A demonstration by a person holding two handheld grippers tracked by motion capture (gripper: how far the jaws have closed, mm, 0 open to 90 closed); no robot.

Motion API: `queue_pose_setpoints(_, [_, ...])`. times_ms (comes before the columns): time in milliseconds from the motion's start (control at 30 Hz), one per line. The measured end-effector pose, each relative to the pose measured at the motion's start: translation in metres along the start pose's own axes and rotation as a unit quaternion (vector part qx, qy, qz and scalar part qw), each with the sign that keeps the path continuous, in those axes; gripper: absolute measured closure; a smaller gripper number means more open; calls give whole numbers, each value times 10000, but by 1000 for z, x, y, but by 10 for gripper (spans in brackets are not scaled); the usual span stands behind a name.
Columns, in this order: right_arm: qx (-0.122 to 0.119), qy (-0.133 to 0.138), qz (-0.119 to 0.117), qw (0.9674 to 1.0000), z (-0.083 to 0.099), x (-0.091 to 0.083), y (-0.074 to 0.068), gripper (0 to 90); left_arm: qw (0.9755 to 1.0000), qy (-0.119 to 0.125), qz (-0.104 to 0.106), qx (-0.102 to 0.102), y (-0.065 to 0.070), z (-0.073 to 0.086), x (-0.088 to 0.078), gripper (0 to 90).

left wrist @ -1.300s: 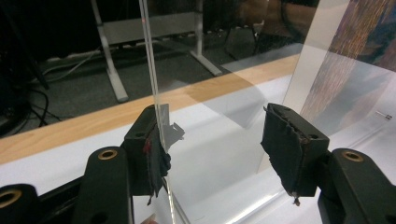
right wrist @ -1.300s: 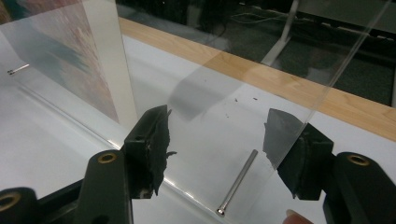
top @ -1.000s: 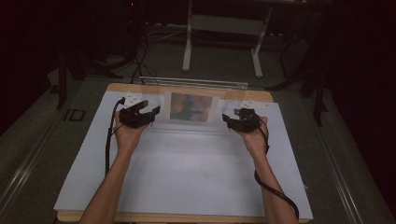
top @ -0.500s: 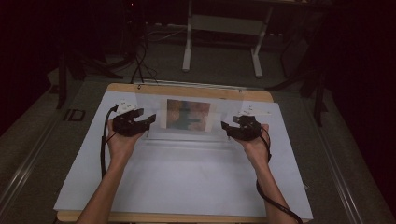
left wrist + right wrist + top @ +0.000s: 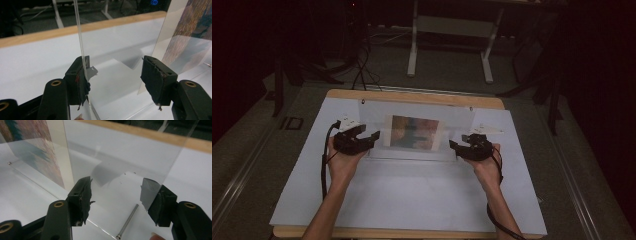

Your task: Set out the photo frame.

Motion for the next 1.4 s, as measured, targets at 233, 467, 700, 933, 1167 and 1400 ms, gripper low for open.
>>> queue_pose_setpoints(233, [-67,-47,63,9999,4,-3,-4,408,10000,-50,50,-25,2,6,-4,402])
queue_pose_setpoints(467, [-87,-84,29,9999,6,-5,-7,408,9999,-130,6,-36,4,7,-10,399])
queue_pose_setpoints(700, [-60,-93,16,9999,7,-6,-7,405,10000,-52,71,-16,3,9,-7,391])
queue_pose_setpoints(933, [-29,80,-80,9999,9,-3,-2,405,9996,100,195,-150,0,11,-3,394])
queue_pose_setpoints(1167, [-5,128,-207,9997,12,-2,0,379,9993,14,304,-234,-3,13,-4,373])
queue_pose_setpoints(1400, [-60,68,-98,9999,12,-3,2,300,9990,11,345,-279,-10,14,-8,351])
Point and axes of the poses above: each handheld gripper's, and its own axes: x roughly forward along the jaws, z roughly out of its underside, y roughly to its right, the point moved 2 cm from there along x, roughly forward along the jaws, and after that the axes turned 12 degrees about -z, right-handed, at the moved point
